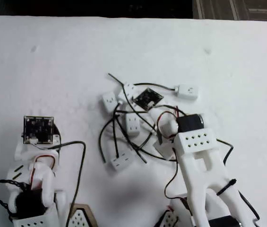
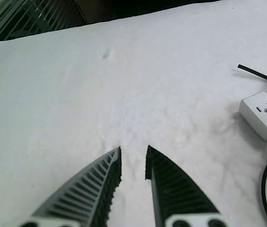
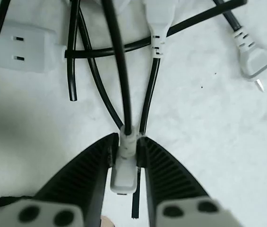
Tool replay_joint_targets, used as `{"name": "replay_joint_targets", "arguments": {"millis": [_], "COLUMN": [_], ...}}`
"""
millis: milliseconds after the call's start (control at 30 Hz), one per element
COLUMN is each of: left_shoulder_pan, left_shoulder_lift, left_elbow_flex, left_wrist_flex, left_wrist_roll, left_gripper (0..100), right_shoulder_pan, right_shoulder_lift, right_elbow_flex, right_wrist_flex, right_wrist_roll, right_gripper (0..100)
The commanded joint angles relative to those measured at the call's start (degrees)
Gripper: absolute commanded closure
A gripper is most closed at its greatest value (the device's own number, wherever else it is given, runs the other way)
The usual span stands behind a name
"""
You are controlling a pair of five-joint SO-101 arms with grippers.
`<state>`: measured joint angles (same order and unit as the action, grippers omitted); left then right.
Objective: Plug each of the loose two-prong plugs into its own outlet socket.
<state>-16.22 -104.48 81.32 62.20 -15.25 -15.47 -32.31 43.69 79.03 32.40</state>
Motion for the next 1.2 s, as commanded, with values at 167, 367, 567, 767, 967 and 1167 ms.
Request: {"name": "replay_joint_targets", "arguments": {"millis": [167, 367, 567, 767, 967, 1167], "left_shoulder_pan": [4.00, 10.86, 19.03, 22.20, 25.27, 28.44], "left_shoulder_lift": [0.13, 0.13, 0.04, 0.04, -0.04, -0.04], "left_elbow_flex": [-2.02, -2.29, -2.20, -2.29, -4.13, -12.22], "left_wrist_flex": [-6.07, -15.82, -21.27, -21.80, -17.93, -8.79], "left_wrist_roll": [0.62, 10.11, 17.32, 20.40, 20.40, 20.40], "left_gripper": [89, 89, 89, 89, 89, 90], "right_shoulder_pan": [0.22, -5.76, -14.64, -25.36, -29.67, -29.76], "right_shoulder_lift": [-15.08, -25.71, -32.04, -35.47, -37.67, -42.24], "right_elbow_flex": [-5.19, -6.95, -7.03, -7.03, -6.59, -0.44], "right_wrist_flex": [7.78, 9.71, 8.57, 8.48, 3.65, -7.25], "right_wrist_roll": [0.00, -5.71, -10.64, -12.31, -21.98, -22.07], "right_gripper": [98.1, 98.1, 98.1, 98.0, 98.0, 98.0]}}
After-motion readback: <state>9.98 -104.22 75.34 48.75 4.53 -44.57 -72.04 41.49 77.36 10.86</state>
